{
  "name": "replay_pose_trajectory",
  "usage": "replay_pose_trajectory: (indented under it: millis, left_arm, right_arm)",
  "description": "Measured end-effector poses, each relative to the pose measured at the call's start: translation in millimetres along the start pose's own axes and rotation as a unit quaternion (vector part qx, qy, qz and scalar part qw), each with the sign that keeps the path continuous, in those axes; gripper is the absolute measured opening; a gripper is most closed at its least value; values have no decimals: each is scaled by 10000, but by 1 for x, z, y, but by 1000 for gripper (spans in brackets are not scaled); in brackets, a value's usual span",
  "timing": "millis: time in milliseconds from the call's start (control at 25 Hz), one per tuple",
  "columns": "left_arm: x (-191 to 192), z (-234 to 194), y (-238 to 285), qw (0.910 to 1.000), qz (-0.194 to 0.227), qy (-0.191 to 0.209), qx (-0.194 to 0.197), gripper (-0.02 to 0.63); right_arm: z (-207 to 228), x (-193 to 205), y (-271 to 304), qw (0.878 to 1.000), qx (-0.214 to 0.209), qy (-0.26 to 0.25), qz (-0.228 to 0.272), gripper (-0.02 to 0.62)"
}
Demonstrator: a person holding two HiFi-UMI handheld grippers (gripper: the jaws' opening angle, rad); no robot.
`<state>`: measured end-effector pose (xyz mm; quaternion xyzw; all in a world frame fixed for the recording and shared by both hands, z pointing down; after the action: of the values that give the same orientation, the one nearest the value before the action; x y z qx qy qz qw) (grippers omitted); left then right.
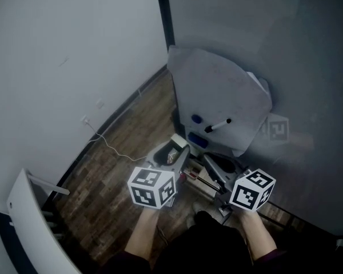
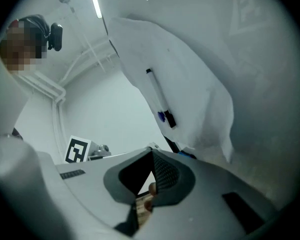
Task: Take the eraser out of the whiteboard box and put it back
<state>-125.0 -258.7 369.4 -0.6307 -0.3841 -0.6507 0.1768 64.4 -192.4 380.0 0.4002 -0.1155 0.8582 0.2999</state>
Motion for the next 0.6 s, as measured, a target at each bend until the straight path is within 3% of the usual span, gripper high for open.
replay_pose_trajectory:
  millis: [360, 600]
  left_arm:
    - [-55, 17, -35, 9958, 782, 478, 12, 195]
    - [-101, 26, -71, 9901, 1248, 640, 11, 195]
  right_arm:
    - [-28, -32, -6, 9984, -236, -434, 286, 3]
    - [-75, -65, -13, 9954, -396, -754, 431, 3]
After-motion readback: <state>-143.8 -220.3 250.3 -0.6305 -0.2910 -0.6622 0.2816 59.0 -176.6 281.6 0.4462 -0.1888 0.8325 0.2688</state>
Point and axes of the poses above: the fingertips, and each gripper's own axes: y forward along the fingers, z to its right, x out of its underside, the point moved 10 cm from there along -y, backward along the fingers, and after that the axes turned 8 degrees about y, right-handed, at the moved point
